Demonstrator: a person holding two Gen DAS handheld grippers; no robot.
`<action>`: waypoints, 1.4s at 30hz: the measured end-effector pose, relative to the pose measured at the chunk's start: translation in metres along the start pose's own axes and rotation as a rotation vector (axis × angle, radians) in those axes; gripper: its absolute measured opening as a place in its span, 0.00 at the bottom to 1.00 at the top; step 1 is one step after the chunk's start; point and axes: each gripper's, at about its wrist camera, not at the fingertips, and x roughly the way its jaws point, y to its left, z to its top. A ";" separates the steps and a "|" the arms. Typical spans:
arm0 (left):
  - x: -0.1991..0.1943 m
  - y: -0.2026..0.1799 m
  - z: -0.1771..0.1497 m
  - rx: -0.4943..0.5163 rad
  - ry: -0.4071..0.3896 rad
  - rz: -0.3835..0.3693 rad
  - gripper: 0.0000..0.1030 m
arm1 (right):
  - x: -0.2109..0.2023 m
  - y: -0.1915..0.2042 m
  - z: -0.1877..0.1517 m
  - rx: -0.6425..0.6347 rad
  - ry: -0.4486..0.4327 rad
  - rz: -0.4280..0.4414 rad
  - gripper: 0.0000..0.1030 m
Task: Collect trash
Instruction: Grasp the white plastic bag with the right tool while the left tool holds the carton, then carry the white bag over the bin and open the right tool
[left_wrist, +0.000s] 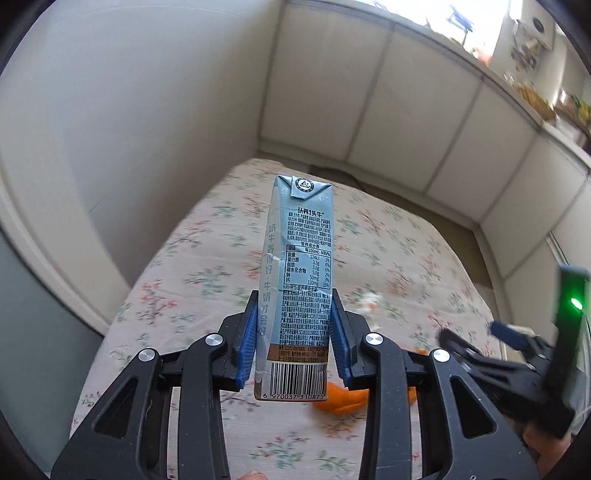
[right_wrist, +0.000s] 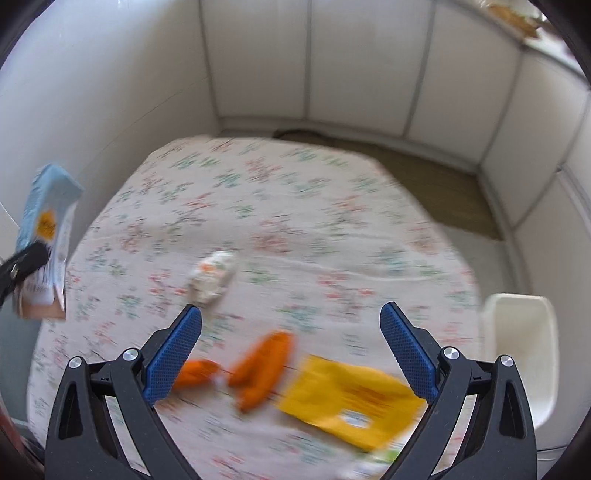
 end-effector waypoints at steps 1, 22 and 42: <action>-0.001 0.007 -0.004 -0.017 -0.010 0.004 0.32 | 0.010 0.006 0.004 0.008 0.028 0.020 0.92; 0.005 0.042 0.009 -0.162 0.018 -0.048 0.33 | 0.112 0.056 0.027 0.090 0.233 0.040 0.41; -0.008 0.034 0.003 -0.160 -0.058 -0.006 0.33 | -0.004 0.050 0.029 0.056 -0.069 0.120 0.34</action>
